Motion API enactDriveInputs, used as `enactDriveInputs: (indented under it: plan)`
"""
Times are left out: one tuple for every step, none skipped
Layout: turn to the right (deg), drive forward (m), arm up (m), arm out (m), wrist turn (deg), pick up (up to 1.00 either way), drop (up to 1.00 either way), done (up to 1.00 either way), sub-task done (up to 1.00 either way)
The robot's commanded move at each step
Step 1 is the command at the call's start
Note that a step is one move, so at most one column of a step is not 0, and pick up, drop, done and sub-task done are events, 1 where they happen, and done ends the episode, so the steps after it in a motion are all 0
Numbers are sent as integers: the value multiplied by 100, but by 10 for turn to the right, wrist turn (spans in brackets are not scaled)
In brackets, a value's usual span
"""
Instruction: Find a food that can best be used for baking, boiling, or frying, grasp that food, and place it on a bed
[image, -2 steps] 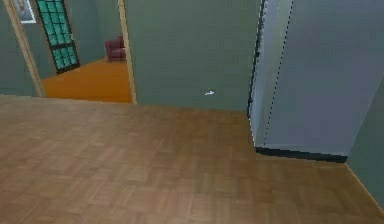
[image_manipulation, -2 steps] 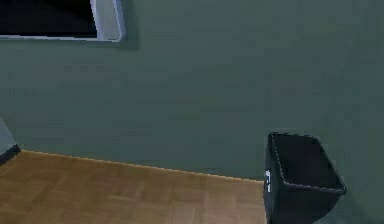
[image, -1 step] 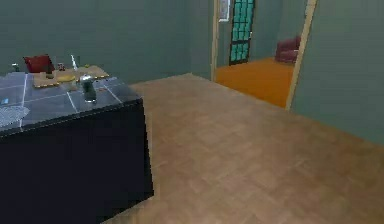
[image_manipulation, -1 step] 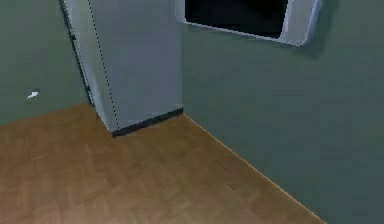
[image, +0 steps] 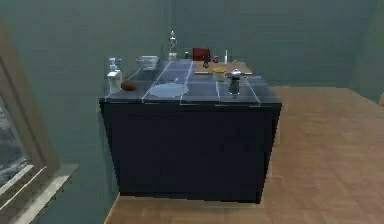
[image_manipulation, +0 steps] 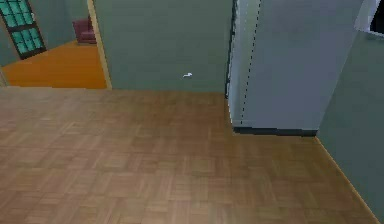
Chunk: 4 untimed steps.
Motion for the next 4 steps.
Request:
enactDriveInputs:
  plan:
    - [0, 60, 0, 0, 0, 0, 0, 0, 0]
    - [-450, 0, 0, 0, 0, 0, 0, 0, 0]
    - [-450, 0, 0, 0, 0, 0, 0, 0, 0]
    - [-270, 0, 0, 0, 0, 0, 0, 0, 0]
